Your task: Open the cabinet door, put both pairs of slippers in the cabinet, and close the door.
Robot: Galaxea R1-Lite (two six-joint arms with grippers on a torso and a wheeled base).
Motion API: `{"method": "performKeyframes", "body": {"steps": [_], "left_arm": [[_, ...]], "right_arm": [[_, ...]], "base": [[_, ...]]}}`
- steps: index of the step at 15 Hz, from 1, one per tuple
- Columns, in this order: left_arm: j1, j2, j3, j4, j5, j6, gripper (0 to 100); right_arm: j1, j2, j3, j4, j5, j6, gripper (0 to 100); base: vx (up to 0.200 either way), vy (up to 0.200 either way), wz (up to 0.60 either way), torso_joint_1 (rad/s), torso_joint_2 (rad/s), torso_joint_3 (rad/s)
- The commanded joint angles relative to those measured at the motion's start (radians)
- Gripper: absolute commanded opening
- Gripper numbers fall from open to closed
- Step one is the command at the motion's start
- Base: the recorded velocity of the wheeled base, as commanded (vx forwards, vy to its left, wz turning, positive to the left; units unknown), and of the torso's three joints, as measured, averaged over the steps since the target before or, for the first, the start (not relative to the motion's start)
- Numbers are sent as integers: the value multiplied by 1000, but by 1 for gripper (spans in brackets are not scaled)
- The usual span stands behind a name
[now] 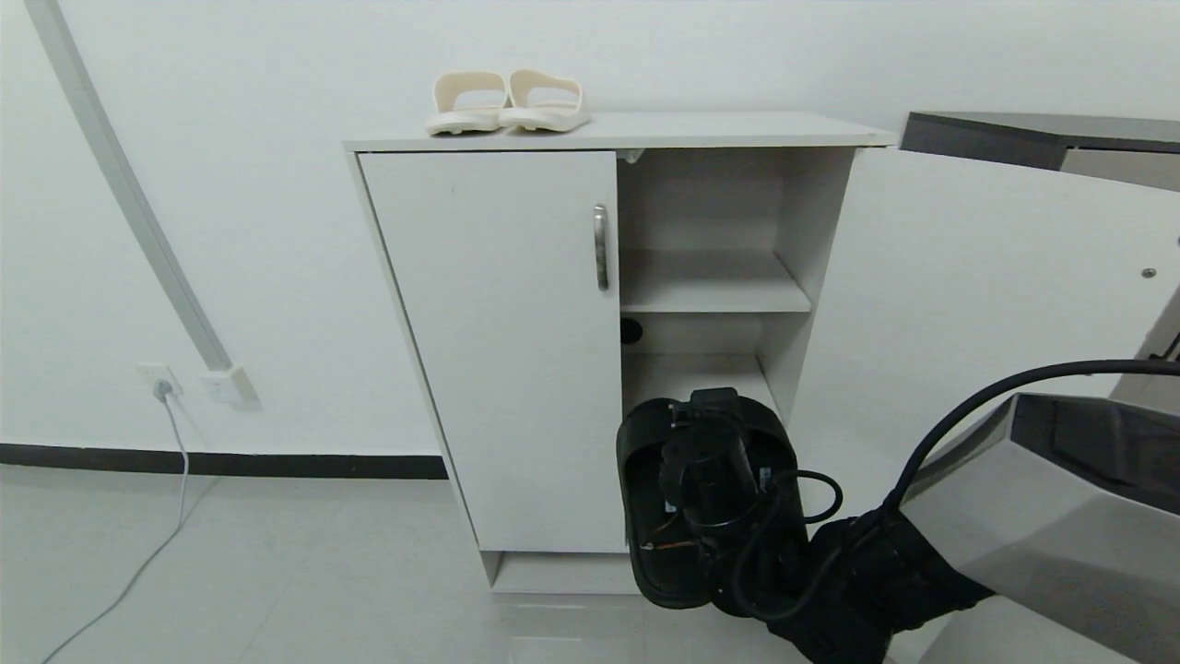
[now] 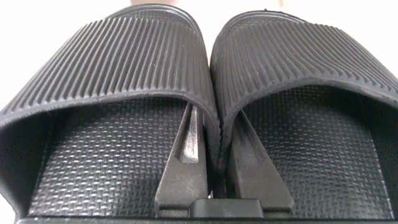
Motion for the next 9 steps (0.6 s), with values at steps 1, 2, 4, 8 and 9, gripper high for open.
{"method": "performKeyframes", "body": {"steps": [1,2,4,8,9], "left_arm": [[0,1,0,0,0,-1,0],[-1,1,0,0,0,-1,0],[-1,1,0,0,0,-4,0],[0,1,0,0,2,-6,0],[0,1,0,0,2,-6,0]], "right_arm": [[-22,14,2,-4,1,1,0],[-32,28,1,-18,4,8,0],[-58,68,-1,-70,15,6,0],[-65,82,-4,-110,67,4,0],[-62,82,-9,-110,73,1,0]], "base": [[0,0,0,0,0,0],[0,0,0,0,0,0],[0,0,0,0,0,0],[0,0,0,0,0,0],[0,0,0,0,0,0]]}}
